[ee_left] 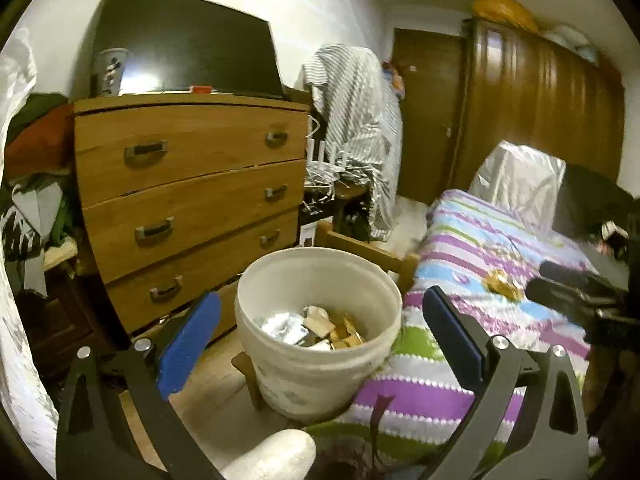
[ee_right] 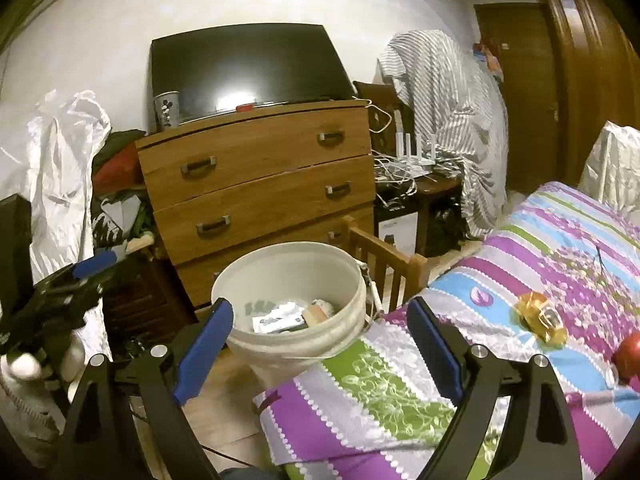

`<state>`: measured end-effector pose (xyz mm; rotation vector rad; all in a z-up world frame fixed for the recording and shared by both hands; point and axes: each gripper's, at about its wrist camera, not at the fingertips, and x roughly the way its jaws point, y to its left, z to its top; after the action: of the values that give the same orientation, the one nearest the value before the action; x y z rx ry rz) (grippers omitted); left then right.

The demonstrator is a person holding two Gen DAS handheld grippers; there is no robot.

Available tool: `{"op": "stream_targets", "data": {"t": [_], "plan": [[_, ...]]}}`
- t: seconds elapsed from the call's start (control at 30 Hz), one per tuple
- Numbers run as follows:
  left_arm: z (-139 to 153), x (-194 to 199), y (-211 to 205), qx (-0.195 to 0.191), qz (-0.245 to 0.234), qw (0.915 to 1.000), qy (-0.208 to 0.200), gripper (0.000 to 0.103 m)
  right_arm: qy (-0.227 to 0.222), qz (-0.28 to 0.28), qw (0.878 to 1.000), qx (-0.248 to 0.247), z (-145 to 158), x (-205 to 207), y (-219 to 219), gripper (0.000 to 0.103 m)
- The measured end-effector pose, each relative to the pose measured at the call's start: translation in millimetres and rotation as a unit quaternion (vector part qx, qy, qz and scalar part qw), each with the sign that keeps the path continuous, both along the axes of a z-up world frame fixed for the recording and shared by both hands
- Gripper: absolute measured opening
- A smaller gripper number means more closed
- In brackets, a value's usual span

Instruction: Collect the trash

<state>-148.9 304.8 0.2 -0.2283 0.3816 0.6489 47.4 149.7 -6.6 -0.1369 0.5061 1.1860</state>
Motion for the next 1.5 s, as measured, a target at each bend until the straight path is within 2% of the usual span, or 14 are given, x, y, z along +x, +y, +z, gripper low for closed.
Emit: {"op": "stream_targets", "data": {"t": [0.13,0.43,1.5], "plan": [[3.9,0.6,-11.0,0.007,-0.006,1.0000,-0.001,0.098,-0.003,-0.003,1.000,0.002,-0.4,-6.5,-10.4,0.089],[8.4,3.8,-29.2,0.029,-0.017,0.9994,0.005,0.098,-0.005,-0.015,1.000,0.001,5.4,-13.3,-3.8,0.089],[3.1,7.3,-23.4,0.025,0.000,0.9993,0.029,0.098,-0.001,-0.005,1.000,-0.008,0.1,-16.8,9.0,0.089]]}}
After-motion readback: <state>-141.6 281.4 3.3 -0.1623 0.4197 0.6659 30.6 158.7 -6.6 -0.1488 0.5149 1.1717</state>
